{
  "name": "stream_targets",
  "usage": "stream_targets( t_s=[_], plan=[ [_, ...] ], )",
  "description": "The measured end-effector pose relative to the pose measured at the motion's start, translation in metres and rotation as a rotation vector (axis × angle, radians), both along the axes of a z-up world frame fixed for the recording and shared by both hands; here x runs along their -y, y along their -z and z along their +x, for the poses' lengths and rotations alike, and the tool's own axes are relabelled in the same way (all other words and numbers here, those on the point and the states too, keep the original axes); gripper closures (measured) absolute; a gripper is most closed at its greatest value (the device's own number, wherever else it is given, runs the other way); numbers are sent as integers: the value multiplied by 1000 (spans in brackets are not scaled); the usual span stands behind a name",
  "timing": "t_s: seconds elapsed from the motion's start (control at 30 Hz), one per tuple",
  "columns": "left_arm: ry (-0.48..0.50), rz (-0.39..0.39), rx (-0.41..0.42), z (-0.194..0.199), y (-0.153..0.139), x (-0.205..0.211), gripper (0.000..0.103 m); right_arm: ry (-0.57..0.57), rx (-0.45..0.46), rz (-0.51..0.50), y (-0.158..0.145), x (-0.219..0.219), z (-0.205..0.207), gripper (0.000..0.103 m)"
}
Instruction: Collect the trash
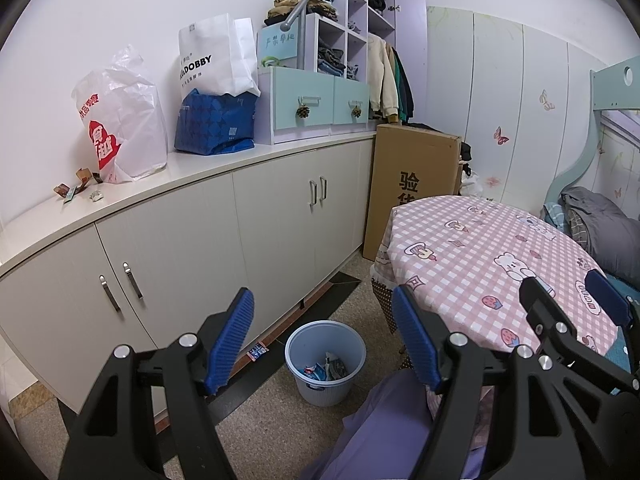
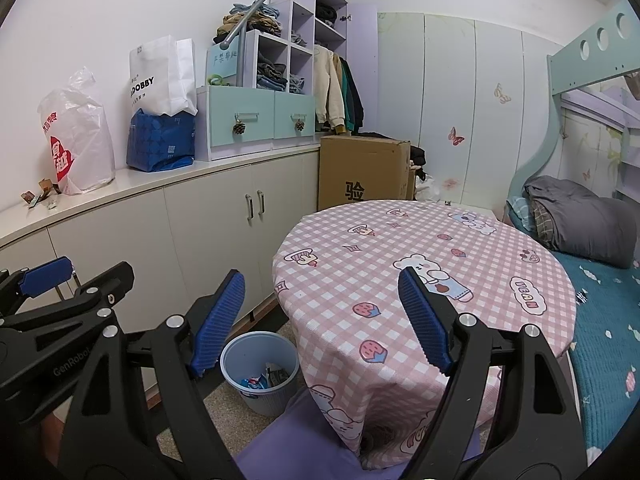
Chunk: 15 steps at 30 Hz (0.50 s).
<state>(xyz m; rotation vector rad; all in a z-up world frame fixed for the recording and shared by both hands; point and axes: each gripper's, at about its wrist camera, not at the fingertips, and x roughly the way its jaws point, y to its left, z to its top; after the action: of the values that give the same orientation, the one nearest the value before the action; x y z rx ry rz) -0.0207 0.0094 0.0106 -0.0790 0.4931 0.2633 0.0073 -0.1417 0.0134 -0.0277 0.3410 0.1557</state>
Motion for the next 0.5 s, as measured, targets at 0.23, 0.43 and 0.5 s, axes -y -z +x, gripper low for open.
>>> stream_targets(
  t_s=[0.23, 0.43, 0.5],
  plan=[
    [-1, 0, -4, 0, 2, 1, 33, 1, 0, -1, 0, -1, 0, 25],
    [-4, 1, -6, 1, 4, 1, 33, 0, -3, -1, 2, -2, -1, 25],
    [-5, -1, -5, 0, 5, 1, 32, 0, -3, -2, 3, -2, -1, 25]
  ],
)
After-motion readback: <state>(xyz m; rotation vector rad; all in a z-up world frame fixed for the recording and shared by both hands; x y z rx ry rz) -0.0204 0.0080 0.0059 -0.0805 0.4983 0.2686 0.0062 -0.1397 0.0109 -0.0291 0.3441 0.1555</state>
